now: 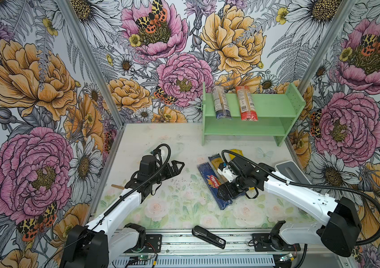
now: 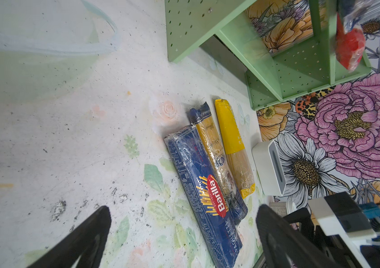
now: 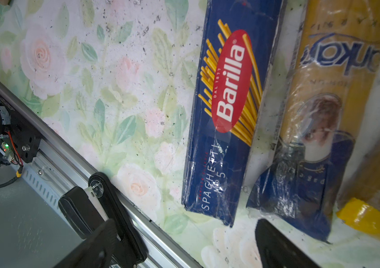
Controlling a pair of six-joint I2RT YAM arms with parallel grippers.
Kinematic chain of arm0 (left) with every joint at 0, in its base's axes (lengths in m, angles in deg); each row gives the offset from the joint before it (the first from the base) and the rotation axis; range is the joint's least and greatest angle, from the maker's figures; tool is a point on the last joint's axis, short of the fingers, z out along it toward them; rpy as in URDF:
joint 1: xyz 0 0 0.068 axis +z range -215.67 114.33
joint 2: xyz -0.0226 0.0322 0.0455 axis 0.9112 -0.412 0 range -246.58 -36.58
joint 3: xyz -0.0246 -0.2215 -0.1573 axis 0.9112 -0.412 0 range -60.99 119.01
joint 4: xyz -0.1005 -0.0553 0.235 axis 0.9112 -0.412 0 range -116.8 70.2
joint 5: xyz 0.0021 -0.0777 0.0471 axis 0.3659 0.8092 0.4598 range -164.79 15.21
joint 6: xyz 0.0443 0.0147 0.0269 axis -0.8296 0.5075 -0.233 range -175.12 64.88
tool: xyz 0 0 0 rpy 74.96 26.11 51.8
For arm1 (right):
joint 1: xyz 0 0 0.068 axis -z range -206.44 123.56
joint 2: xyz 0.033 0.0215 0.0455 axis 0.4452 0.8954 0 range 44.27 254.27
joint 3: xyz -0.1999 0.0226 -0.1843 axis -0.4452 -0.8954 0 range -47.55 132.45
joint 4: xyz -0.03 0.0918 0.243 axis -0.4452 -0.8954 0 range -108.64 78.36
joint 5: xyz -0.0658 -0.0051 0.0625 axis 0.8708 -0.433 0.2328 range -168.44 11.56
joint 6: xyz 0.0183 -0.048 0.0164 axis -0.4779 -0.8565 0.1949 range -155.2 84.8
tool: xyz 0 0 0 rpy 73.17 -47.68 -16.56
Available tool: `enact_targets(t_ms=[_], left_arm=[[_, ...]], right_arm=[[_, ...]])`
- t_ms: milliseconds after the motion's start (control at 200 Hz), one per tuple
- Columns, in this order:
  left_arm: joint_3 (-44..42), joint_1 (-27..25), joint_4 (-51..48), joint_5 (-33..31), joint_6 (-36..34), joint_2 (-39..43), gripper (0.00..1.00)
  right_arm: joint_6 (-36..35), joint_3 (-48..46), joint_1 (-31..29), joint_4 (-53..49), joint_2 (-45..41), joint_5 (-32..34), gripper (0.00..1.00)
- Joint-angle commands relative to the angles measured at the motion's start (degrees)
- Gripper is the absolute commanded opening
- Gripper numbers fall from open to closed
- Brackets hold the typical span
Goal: Place and organize the pasta boxes and bags onto the shelf
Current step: 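Lower the open right gripper over the Barilla box's near end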
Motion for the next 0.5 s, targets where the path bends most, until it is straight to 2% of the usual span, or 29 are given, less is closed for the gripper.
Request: enact_targets(t_ms=[0, 495], left_arm=[[0.09, -0.49, 0.04, -1.03, -0.49, -0.03, 0.99], [0.18, -0.4, -0.4, -0.88, -0.8, 0.15, 0.99]], right_arm=[[1.17, -0.13, -0.76, 1.07, 1.59, 2.17, 0.95], [5.01, -2.76, -3.81, 6.74, 6.92, 6.02, 0.95]])
